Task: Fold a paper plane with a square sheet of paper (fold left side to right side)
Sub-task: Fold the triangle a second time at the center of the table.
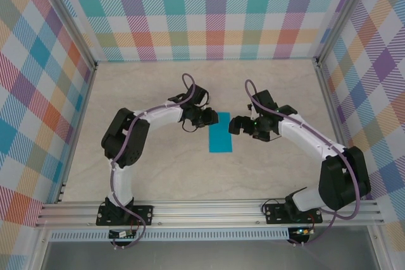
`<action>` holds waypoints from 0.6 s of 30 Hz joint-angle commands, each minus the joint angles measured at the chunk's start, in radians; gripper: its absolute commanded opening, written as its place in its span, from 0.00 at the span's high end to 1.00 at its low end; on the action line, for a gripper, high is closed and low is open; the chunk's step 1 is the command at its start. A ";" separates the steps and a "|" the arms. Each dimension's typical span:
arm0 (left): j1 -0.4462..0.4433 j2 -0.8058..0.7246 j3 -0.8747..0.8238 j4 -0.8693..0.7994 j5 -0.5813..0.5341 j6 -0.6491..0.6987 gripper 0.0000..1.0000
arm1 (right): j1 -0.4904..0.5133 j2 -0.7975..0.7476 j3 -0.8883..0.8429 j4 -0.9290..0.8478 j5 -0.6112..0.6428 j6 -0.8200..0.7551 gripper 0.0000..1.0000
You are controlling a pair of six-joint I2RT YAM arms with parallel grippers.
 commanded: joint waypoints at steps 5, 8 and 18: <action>0.014 0.086 0.071 0.023 0.040 0.013 0.77 | 0.001 -0.019 -0.013 -0.001 -0.014 0.011 0.00; 0.014 0.090 0.055 0.009 0.015 0.015 0.78 | 0.002 -0.001 -0.022 0.031 -0.064 0.016 0.00; 0.014 0.053 -0.088 0.081 0.001 -0.018 0.81 | -0.039 0.213 -0.049 0.280 -0.369 0.122 0.13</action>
